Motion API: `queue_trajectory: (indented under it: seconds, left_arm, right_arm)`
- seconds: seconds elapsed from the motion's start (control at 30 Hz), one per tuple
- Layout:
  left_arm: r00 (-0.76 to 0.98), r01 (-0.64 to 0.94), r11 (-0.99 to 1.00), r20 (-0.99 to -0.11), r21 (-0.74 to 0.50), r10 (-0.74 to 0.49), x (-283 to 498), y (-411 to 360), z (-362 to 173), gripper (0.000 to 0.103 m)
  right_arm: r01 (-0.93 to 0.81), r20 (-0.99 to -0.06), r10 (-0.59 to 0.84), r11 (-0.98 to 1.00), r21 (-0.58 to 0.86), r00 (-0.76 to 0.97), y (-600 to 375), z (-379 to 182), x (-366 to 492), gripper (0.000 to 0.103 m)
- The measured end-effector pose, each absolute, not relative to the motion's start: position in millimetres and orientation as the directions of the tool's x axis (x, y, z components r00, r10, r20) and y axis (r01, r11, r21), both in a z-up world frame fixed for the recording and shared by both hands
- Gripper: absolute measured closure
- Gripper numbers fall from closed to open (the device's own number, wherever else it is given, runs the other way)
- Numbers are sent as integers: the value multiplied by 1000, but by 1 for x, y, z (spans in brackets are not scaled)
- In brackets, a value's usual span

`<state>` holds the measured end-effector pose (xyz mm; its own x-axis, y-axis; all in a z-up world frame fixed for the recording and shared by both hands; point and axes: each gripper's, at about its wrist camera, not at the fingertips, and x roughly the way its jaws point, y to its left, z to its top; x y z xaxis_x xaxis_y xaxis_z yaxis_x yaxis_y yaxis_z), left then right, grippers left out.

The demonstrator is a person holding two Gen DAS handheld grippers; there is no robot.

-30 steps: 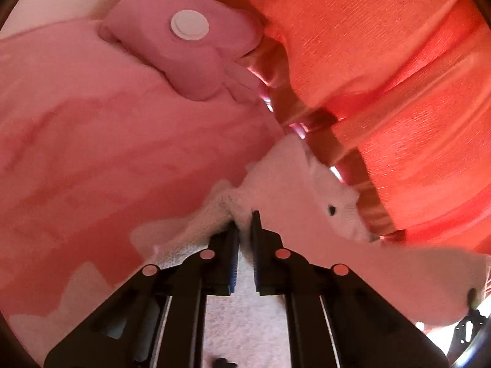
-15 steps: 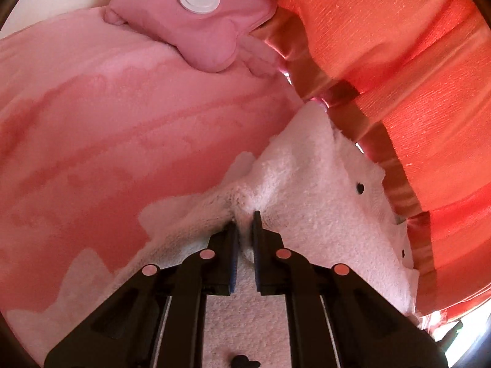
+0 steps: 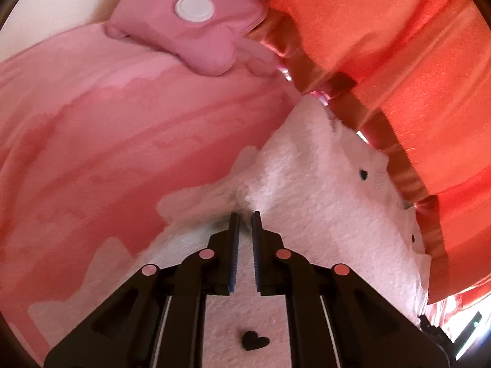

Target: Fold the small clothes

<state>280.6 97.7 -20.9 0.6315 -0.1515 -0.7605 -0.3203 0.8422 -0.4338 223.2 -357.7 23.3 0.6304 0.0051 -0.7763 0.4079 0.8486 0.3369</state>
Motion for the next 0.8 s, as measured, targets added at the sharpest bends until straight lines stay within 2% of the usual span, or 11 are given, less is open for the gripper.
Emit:
queue_trajectory:
  seconds: [0.07,0.17,0.2,0.27,0.33,0.37,0.4,0.57,0.63,0.7,0.8]
  left_arm:
    - [651,-317,836,-744,-448,-152,277,99,-13,96]
    - [703,-241,878,-698,-414,-136,273,84,11,96]
    - [706,-220,887,-693,-407,-143,274,80,13,95]
    - [689,-185,902,-706,-390,-164,278,68,8,95]
    - [659,-172,912,-731,-374,-175,285,62,-4,95]
    - [647,-172,917,-743,-359,-170,288,60,-8,95]
    - [635,-175,922,-755,-344,-161,291,60,-15,95]
    - [629,-190,924,-764,-331,-144,295,63,-19,95]
    - [627,-192,927,-767,-321,-136,295,61,-20,95]
    - [627,-189,933,-769,-308,-127,296,59,-20,95]
    - [623,-187,935,-772,-300,-123,296,59,-18,95]
  right_arm:
    - [384,-734,-18,861,335,679,-360,42,218,99]
    - [383,-728,-27,864,328,685,-361,42,222,70]
    - [379,-742,-2,860,341,671,-362,34,227,64]
    - [386,-781,47,850,359,622,-362,8,237,66]
    - [361,-780,41,870,335,624,-354,2,245,77]
    - [343,-778,30,886,311,628,-348,6,249,93]
    - [326,-765,41,889,321,642,-347,13,249,95]
    - [255,-626,28,898,358,779,-344,66,241,96]
    - [289,-665,1,900,326,747,-349,52,247,96]
    - [364,-784,22,878,312,620,-360,-1,260,96]
    - [378,-764,55,845,379,643,-367,2,252,95]
